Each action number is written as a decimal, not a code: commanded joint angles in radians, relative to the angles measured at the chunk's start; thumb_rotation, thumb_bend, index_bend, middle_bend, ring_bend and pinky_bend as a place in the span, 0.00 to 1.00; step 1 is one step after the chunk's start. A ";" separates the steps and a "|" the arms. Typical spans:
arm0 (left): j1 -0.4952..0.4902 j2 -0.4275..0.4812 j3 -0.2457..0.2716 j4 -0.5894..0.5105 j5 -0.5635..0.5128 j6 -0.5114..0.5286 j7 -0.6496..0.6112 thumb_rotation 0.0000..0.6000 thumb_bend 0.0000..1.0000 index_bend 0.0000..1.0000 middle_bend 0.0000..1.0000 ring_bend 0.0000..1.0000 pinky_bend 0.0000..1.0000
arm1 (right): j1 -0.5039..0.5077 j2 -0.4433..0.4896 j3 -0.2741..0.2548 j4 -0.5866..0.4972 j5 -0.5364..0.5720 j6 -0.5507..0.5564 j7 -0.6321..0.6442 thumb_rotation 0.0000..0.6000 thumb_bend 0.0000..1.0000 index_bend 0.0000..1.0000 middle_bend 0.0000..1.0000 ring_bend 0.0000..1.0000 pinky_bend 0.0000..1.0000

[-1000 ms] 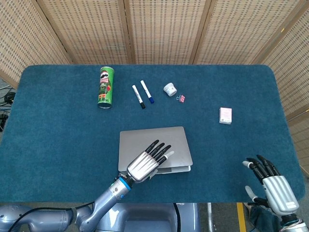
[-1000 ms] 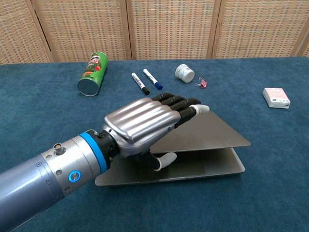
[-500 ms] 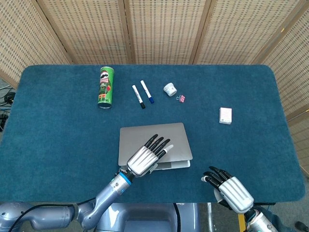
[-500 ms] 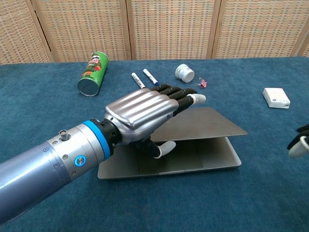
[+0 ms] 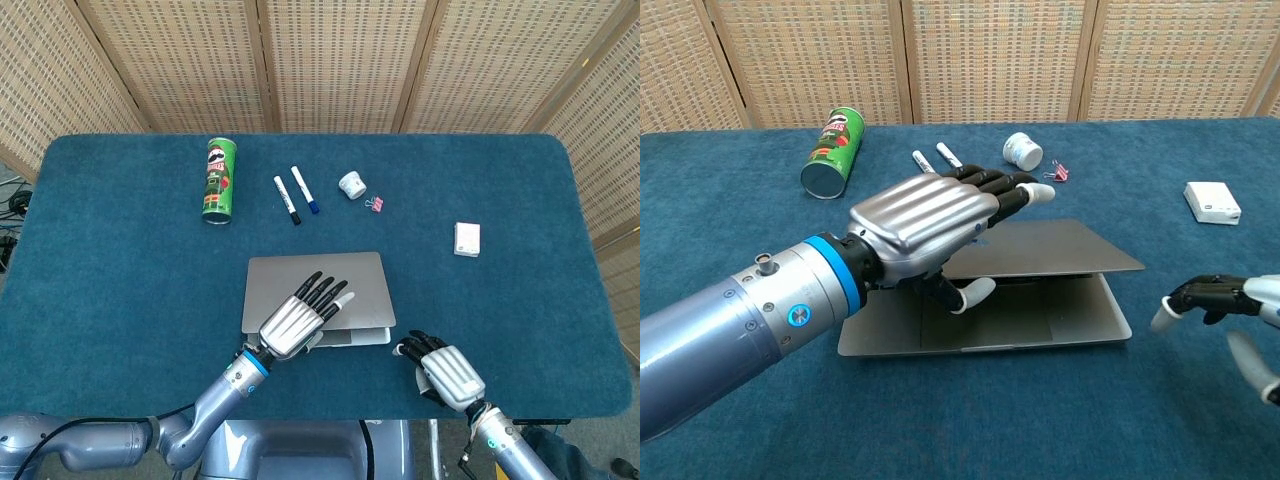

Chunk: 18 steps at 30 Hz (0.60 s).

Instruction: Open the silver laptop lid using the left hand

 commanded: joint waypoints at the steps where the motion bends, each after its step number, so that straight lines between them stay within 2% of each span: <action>1: -0.002 0.006 0.003 0.000 -0.004 0.004 -0.001 1.00 0.45 0.00 0.00 0.00 0.00 | 0.038 -0.048 0.034 -0.016 0.097 -0.069 -0.066 1.00 0.92 0.26 0.22 0.13 0.24; 9: -0.003 0.024 0.009 -0.002 -0.013 0.013 -0.019 1.00 0.45 0.00 0.00 0.00 0.00 | 0.068 -0.101 0.055 -0.024 0.190 -0.100 -0.156 1.00 0.93 0.26 0.20 0.12 0.24; 18: -0.007 0.037 0.015 0.001 -0.011 0.020 -0.046 1.00 0.45 0.00 0.00 0.00 0.00 | 0.079 -0.140 0.066 -0.041 0.254 -0.071 -0.273 1.00 0.96 0.25 0.18 0.10 0.24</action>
